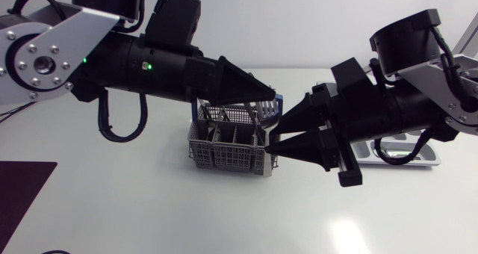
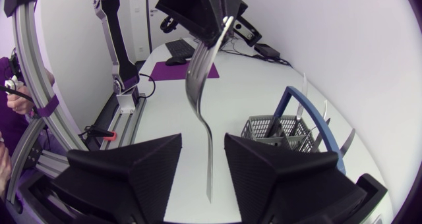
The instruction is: Sort the cutlery from the basket into the organizer compartments.
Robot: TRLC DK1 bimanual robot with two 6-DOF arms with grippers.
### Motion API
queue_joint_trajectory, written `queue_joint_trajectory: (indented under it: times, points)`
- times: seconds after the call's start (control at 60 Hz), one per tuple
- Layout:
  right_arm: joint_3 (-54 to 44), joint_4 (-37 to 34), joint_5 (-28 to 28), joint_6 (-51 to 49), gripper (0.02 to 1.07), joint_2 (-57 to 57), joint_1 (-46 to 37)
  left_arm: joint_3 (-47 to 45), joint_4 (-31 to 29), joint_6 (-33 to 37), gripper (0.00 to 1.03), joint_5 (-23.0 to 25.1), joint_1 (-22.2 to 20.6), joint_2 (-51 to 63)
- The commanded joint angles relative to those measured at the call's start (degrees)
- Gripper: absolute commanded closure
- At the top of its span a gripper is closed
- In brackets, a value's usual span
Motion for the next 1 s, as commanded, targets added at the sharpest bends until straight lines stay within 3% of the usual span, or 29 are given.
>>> queue_joint_trajectory:
  times: [0.0, 0.35, 0.483, 0.783, 0.9, 0.983]
  points:
    - [1.7, 0.3, -1.1, 1.5, 0.82, 0.9, 0.5, 2.5, 0.2, -1.9, 1.00, 1.1, 0.4, 0.9]
    - [2.0, -0.7, -2.6, 1.4, 1.01, 2.2, 1.2, 2.4, 0.2, -1.9, 1.00, 1.4, 0.5, 0.7]
    - [1.8, -1.3, -2.6, 1.3, 1.01, 2.2, 1.2, 2.5, 0.5, -2.2, 1.00, 1.4, 0.5, 0.6]
    - [-0.2, -5.2, -0.8, -0.2, 1.01, 0.5, -0.4, 3.9, 2.2, -4.2, 0.56, 1.1, 3.4, 0.3]
    - [-0.9, -7.7, 0.6, -2.4, 1.01, -0.7, -3.3, 4.4, 2.2, -4.2, 0.47, -0.2, 5.5, 0.0]
    - [-1.4, -9.4, 2.1, -3.9, 1.01, -1.8, -6.8, 4.6, 2.0, -3.3, 0.46, -2.8, 7.3, 0.0]
